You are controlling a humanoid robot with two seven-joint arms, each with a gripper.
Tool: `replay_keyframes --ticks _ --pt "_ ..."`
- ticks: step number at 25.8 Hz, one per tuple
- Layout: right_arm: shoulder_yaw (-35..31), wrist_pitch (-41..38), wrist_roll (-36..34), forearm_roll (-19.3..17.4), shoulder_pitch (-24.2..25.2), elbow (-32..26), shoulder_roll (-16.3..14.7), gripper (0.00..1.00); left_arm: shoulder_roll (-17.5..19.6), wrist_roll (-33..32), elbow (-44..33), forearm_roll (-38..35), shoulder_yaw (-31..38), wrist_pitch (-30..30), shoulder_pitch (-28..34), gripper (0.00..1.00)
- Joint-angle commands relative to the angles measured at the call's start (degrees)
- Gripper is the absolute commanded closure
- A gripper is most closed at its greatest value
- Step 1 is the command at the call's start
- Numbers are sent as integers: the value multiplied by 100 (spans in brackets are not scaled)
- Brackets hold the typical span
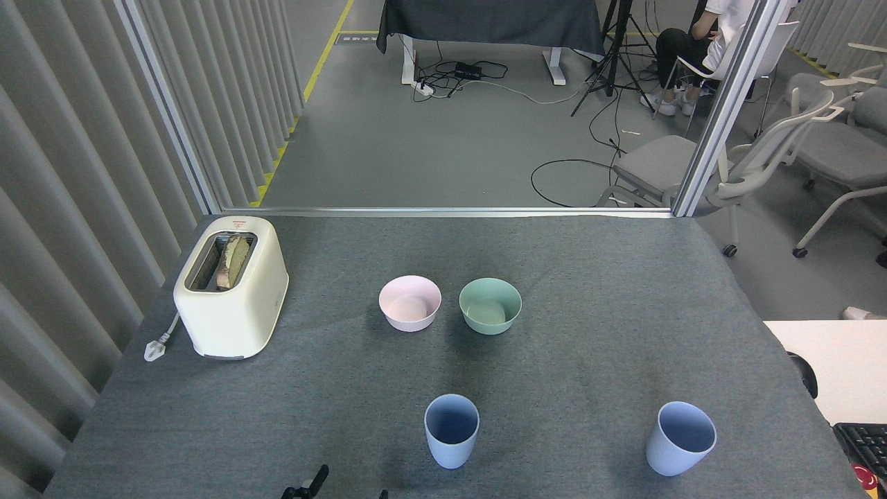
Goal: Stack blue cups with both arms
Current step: 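Withdraw the left gripper and bring the right gripper forward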
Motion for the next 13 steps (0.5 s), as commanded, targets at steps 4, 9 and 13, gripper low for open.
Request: replay_keyframes --ticks 4,9,13 --pt "-87 43 306 54 -772 482 -289 0 17 -1 -205 8 476 10 362 0" --pt "-61 34 447 54 -1299 799 -632 0 17 -1 -205 237 626 10 433 0" --pt "27 8 482 80 -1695 1159 -658 0 17 -1 -188 430 626 10 433 0"
